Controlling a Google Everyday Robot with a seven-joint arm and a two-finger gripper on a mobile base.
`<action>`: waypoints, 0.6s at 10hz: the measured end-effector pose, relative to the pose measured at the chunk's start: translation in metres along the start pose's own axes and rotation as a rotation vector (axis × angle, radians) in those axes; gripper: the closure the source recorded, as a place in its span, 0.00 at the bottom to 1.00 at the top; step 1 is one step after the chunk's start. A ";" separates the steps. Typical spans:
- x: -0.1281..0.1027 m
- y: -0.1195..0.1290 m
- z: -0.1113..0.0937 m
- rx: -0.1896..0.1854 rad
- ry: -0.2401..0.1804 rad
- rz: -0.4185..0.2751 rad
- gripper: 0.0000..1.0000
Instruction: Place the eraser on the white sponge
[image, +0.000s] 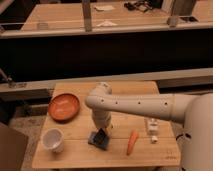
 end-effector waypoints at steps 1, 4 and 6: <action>0.000 -0.001 0.000 -0.002 0.003 -0.005 0.70; 0.000 -0.002 0.000 -0.006 0.008 -0.016 0.60; -0.001 -0.003 0.000 -0.010 0.012 -0.025 0.60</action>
